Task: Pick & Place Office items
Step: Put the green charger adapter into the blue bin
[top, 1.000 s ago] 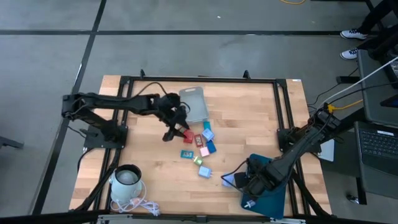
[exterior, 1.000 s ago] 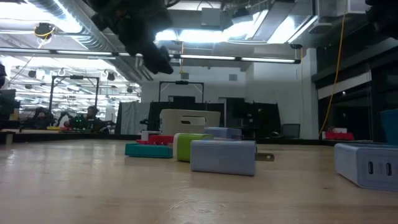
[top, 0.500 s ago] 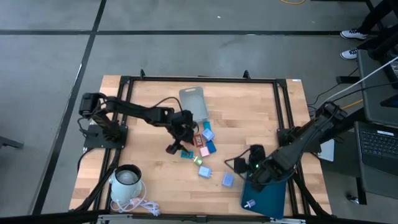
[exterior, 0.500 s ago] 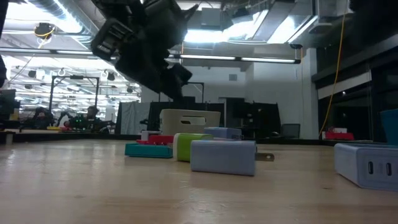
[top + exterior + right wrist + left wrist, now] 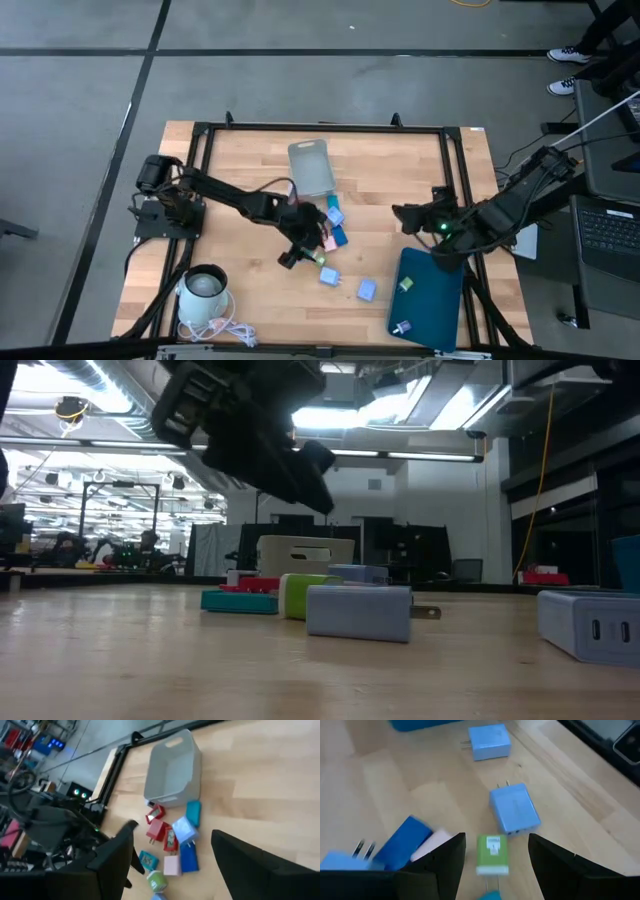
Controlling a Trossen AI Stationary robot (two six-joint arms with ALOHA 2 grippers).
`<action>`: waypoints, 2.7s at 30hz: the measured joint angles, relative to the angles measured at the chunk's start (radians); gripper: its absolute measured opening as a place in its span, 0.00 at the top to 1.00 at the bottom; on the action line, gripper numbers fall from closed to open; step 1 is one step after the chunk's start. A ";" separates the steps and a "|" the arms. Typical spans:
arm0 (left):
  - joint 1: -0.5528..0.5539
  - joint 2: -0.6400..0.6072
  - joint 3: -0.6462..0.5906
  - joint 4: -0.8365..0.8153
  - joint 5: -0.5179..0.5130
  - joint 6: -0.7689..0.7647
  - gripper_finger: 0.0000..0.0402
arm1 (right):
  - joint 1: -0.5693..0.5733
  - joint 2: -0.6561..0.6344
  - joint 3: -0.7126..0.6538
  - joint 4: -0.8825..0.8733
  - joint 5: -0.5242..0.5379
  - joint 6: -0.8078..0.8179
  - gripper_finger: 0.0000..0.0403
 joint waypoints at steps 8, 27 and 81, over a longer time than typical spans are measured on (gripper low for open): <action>-0.024 0.204 0.141 -0.123 -0.064 -0.059 0.47 | 0.003 -0.060 0.000 0.003 0.015 -0.169 0.32; 0.007 0.254 0.279 -0.183 0.016 -0.287 0.64 | 0.013 -0.056 0.000 0.025 0.134 -0.213 0.32; 0.041 0.948 1.296 0.287 0.157 -0.531 0.64 | 0.078 -0.237 0.000 0.079 0.410 -0.429 0.32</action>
